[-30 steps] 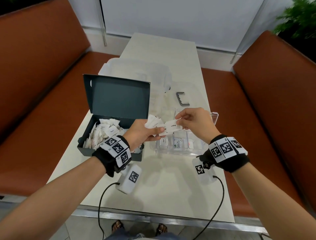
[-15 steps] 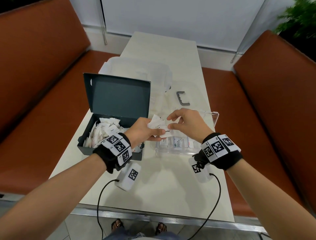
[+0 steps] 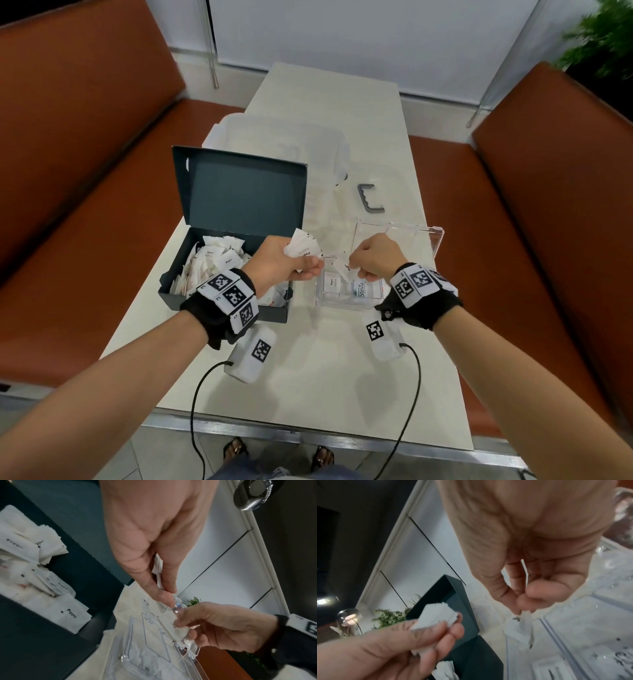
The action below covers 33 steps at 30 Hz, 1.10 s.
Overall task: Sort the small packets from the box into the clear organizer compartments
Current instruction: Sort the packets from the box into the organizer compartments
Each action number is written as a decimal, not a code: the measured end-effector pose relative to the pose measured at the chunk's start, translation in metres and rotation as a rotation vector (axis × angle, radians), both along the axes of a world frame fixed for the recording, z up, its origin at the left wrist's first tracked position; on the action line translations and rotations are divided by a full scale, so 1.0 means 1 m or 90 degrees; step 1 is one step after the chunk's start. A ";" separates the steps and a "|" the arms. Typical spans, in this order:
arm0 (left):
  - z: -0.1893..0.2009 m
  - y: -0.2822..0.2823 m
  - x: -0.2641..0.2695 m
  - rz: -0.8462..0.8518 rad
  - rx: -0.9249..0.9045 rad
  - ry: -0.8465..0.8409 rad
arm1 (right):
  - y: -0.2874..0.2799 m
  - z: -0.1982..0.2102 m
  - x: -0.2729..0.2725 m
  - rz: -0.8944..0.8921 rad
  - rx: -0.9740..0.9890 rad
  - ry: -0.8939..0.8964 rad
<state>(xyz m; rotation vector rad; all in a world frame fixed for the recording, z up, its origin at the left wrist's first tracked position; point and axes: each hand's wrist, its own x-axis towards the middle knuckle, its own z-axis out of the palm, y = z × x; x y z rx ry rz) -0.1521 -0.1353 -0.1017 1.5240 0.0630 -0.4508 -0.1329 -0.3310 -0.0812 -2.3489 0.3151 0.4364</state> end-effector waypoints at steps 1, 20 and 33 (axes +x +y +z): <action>0.000 0.002 0.000 0.003 -0.003 0.003 | 0.005 -0.005 0.002 -0.013 -0.012 0.014; -0.005 0.025 -0.007 0.029 -0.042 0.012 | 0.039 -0.050 0.010 0.149 -0.324 0.018; -0.001 0.017 -0.006 0.013 -0.053 0.015 | 0.024 -0.052 0.007 0.407 -0.509 -0.058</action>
